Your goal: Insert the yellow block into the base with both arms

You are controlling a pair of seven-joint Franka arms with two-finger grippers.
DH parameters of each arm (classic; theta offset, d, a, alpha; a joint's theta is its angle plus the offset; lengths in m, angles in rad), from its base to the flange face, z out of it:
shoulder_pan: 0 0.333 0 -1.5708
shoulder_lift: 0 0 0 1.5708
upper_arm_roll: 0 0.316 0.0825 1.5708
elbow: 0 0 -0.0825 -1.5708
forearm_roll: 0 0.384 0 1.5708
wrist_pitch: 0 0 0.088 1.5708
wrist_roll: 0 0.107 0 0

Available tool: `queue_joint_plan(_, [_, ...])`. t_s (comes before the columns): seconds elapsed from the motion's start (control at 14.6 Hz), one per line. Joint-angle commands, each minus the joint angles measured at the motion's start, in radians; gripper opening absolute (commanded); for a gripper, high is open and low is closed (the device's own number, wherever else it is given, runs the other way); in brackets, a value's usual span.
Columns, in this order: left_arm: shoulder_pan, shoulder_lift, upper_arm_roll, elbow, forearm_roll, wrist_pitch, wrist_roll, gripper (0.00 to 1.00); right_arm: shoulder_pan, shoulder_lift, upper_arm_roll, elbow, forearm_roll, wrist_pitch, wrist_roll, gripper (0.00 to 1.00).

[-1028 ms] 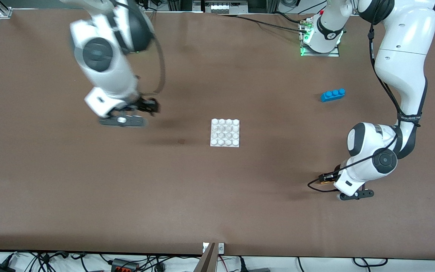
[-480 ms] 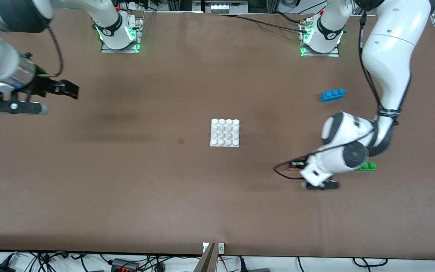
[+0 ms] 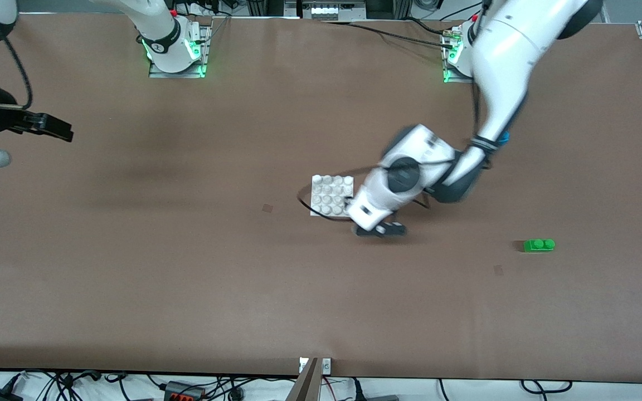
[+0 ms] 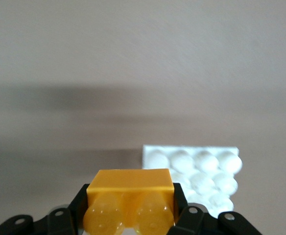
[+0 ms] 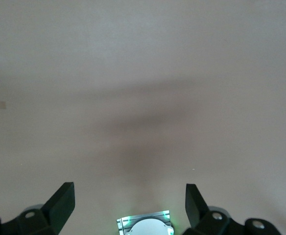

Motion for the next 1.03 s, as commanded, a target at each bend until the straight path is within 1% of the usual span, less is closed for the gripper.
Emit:
queue_joint_plan(0.0, [-0.050,0.005,0.003,-0.002,0.054,0.004,-0.027,0.44,-0.146,0.003,0.127,0.038,0.026,-0.032,-0.069,1.00])
queue_joint_plan(0.07, [-0.084,0.008,0.004,-0.002,0.054,0.005,-0.027,0.44,-0.249,-0.016,0.235,0.029,0.021,-0.029,-0.089,1.00])
queue_joint_plan(0.21, [-0.093,0.018,0.008,-0.003,0.056,0.018,-0.030,0.44,-0.486,-0.022,0.435,0.021,0.017,-0.018,-0.109,1.00])
queue_joint_plan(0.27, [-0.095,0.020,0.008,-0.015,0.056,0.054,-0.038,0.44,-0.564,-0.027,0.509,0.012,0.018,-0.011,-0.130,1.00])
queue_joint_plan(0.34, [-0.104,0.029,0.008,-0.020,0.056,0.076,-0.064,0.44,-0.625,-0.065,0.569,-0.028,0.015,0.015,-0.144,1.00])
queue_joint_plan(0.41, [-0.124,0.035,0.011,-0.022,0.060,0.079,-0.084,0.44,-0.676,-0.123,0.616,-0.124,0.015,0.091,-0.150,1.00])
queue_joint_plan(0.48, [-0.127,0.041,0.011,-0.025,0.084,0.085,-0.087,0.44,-0.717,-0.207,0.643,-0.249,0.017,0.209,-0.176,1.00])
queue_joint_plan(0.55, [-0.127,0.046,0.011,-0.031,0.103,0.085,-0.098,0.44,-0.725,-0.256,0.644,-0.328,0.020,0.268,-0.228,1.00])
queue_joint_plan(0.62, [-0.121,0.043,0.011,-0.054,0.109,0.090,-0.107,0.44,-0.724,-0.260,0.637,-0.332,0.021,0.266,-0.262,1.00])
queue_joint_plan(0.69, [-0.122,0.038,0.011,-0.066,0.109,0.099,-0.107,0.44,-0.710,-0.243,0.622,-0.312,0.021,0.252,-0.259,1.00])
queue_joint_plan(0.82, [-0.138,0.040,0.011,-0.071,0.118,0.105,-0.125,0.44,-0.638,-0.200,0.557,-0.233,0.021,0.208,-0.255,1.00])
queue_joint_plan(0.89, [-0.141,0.043,0.009,-0.071,0.141,0.107,-0.136,0.44,-0.626,-0.159,0.540,-0.179,0.021,0.168,-0.253,1.00])
queue_joint_plan(0.96, [-0.141,0.044,0.009,-0.071,0.157,0.107,-0.147,0.44,-0.620,-0.137,0.536,-0.145,0.021,0.143,-0.247,1.00])
